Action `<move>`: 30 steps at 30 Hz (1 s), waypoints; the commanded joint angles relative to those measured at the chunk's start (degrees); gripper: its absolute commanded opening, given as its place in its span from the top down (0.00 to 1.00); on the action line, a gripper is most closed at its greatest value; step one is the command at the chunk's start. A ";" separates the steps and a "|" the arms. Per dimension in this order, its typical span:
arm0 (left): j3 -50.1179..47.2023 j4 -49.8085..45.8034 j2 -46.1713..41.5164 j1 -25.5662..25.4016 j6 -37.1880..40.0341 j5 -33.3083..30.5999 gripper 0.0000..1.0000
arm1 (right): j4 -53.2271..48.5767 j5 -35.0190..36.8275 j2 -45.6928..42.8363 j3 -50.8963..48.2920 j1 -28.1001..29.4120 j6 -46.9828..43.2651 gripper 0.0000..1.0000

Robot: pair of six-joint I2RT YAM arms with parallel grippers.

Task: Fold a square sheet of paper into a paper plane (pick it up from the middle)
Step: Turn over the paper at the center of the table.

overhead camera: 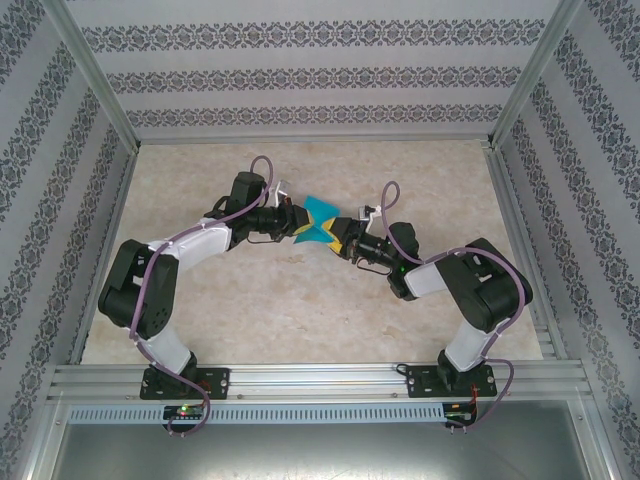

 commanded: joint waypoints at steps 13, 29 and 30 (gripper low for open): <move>2.85 -4.69 -2.18 -0.61 5.97 1.68 0.62 | -18.95 -1.26 -10.05 0.03 -0.47 -9.73 0.91; 8.81 -14.60 -2.48 -0.03 13.88 1.27 0.34 | -114.18 28.97 -27.60 24.46 -0.41 -60.83 1.00; 8.83 -14.55 -2.47 0.01 13.88 1.47 0.34 | -118.29 33.98 -27.19 26.26 0.63 -62.31 1.00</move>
